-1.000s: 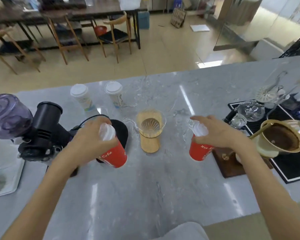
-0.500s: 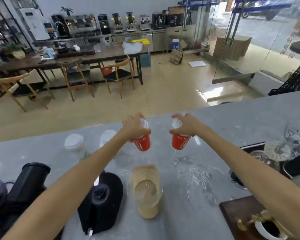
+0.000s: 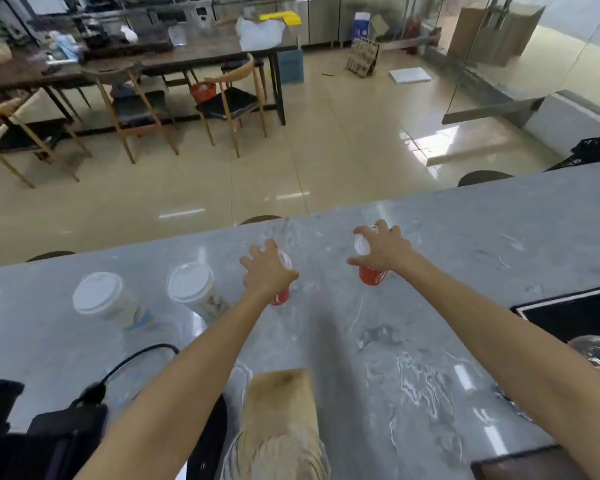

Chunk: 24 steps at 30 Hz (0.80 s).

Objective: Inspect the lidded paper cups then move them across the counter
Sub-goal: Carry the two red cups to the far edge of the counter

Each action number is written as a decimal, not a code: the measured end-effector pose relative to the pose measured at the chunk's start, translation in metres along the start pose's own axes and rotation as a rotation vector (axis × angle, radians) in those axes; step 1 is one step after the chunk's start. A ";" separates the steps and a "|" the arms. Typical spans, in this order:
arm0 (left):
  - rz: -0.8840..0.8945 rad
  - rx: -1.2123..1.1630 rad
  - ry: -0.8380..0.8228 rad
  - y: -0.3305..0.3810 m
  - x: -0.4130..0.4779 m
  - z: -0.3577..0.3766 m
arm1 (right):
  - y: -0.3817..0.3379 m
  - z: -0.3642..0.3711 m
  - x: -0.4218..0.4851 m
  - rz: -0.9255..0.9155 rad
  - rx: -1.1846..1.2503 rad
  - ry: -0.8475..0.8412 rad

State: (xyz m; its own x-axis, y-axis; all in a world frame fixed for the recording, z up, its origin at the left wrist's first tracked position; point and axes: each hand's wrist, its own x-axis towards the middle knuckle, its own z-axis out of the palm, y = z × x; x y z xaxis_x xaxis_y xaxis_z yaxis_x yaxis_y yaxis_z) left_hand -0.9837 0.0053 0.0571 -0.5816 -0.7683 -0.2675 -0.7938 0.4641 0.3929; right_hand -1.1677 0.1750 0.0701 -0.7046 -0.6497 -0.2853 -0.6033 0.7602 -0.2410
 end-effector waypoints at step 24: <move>-0.011 -0.010 -0.064 -0.002 -0.014 -0.003 | 0.009 0.015 -0.016 0.086 -0.015 -0.019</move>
State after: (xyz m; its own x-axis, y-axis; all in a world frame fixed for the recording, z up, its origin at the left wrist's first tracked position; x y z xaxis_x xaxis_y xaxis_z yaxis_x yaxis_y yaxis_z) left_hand -0.9732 0.0140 0.0623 -0.5834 -0.7432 -0.3276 -0.7985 0.4510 0.3988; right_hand -1.1562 0.1926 0.0589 -0.7467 -0.5820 -0.3220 -0.5469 0.8128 -0.2009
